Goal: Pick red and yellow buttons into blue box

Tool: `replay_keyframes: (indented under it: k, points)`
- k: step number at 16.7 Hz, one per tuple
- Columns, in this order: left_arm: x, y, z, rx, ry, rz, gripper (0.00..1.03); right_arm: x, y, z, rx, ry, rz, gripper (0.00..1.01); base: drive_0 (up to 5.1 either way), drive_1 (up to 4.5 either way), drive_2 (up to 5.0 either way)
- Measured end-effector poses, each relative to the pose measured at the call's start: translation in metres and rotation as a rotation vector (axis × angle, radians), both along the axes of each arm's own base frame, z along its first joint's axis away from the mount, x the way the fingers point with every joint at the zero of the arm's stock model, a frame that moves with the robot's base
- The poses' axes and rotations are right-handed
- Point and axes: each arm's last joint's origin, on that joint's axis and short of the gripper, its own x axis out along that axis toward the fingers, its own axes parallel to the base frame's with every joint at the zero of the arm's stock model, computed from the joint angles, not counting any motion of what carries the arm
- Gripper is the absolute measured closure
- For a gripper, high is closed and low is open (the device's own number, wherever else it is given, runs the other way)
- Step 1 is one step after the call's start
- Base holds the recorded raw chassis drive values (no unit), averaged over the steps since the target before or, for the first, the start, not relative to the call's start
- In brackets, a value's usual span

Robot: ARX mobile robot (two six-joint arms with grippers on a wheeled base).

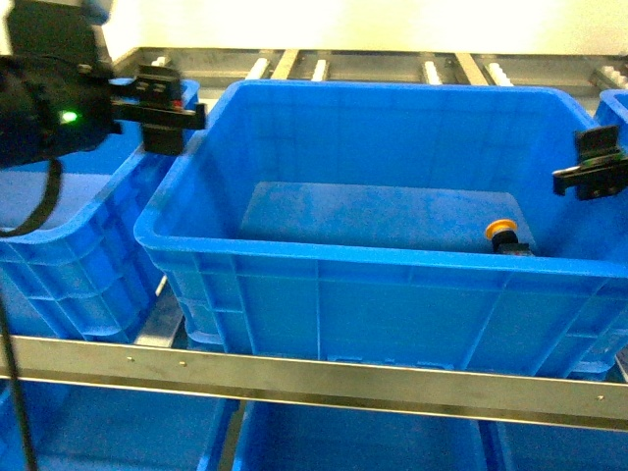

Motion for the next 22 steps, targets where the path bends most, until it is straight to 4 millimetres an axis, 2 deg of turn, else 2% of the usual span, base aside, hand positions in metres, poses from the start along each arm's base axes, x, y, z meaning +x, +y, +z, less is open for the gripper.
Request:
replay_keyframes:
  k: [1, 2, 3, 8, 11, 22]
  points:
    - [-0.055, 0.023, 0.013, -0.065, -0.163, 0.051, 0.78, -0.060, -0.001, 0.022, 0.133, -0.052, -0.005, 0.81, 0.0, 0.00, 0.0]
    - [-0.097, 0.029, -0.010, -0.069, -0.085, 0.032, 1.01, -0.108, -0.001, 0.017, 0.156, -0.021, -0.010, 0.99, 0.0, 0.00, 0.0]
    - [-0.124, 0.037, -0.007, -0.071, -0.116, 0.041, 1.01, -0.140, -0.002, 0.019, 0.159, -0.025, -0.013, 0.99, 0.0, 0.00, 0.0]
    - [-0.161, 0.051, -0.027, -0.070, -0.072, 0.048, 1.01, -0.182, -0.002, 0.017, 0.159, -0.015, -0.015, 0.99, 0.0, 0.00, 0.0]
    - [-0.174, 0.050, -0.020, -0.071, -0.110, 0.039, 1.01, -0.198, -0.002, 0.018, 0.159, -0.019, -0.012, 0.99, 0.0, 0.00, 0.0]
    - [-0.194, 0.050, -0.023, -0.071, -0.092, 0.039, 1.01, -0.220, -0.002, 0.018, 0.159, -0.014, -0.015, 0.99, 0.0, 0.00, 0.0]
